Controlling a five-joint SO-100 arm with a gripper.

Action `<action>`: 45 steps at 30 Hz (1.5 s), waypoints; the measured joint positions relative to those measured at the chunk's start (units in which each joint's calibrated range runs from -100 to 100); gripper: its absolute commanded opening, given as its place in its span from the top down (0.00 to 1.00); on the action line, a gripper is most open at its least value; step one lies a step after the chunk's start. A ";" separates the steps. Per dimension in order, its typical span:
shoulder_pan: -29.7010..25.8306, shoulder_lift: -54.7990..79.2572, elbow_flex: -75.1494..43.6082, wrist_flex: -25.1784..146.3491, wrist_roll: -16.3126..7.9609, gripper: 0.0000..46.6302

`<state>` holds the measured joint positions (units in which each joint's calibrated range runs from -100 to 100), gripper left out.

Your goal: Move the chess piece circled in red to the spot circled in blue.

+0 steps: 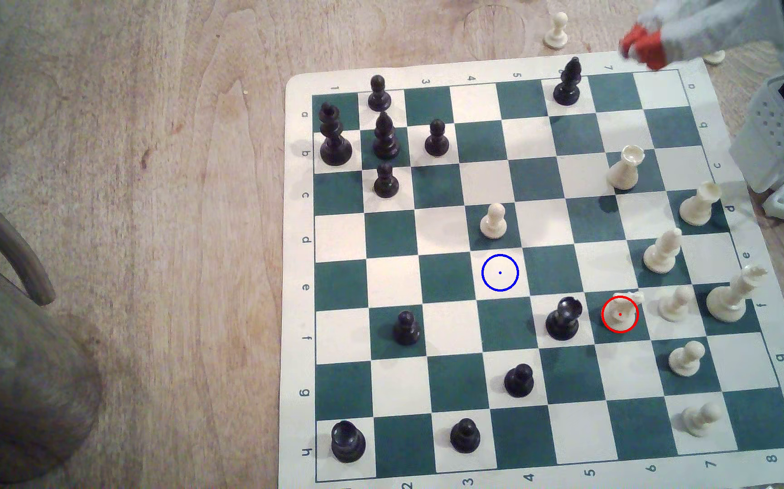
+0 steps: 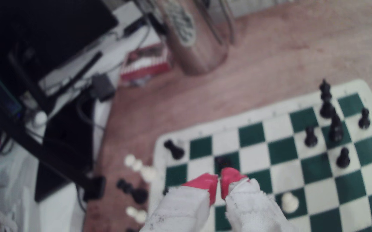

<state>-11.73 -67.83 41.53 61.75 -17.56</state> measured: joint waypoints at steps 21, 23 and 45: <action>-9.07 31.67 -8.86 16.57 -0.49 0.53; -8.19 32.93 -9.31 16.57 -0.93 0.53; -14.23 42.48 -1.81 8.13 -0.63 0.59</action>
<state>-25.96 -25.35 39.72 69.88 -18.19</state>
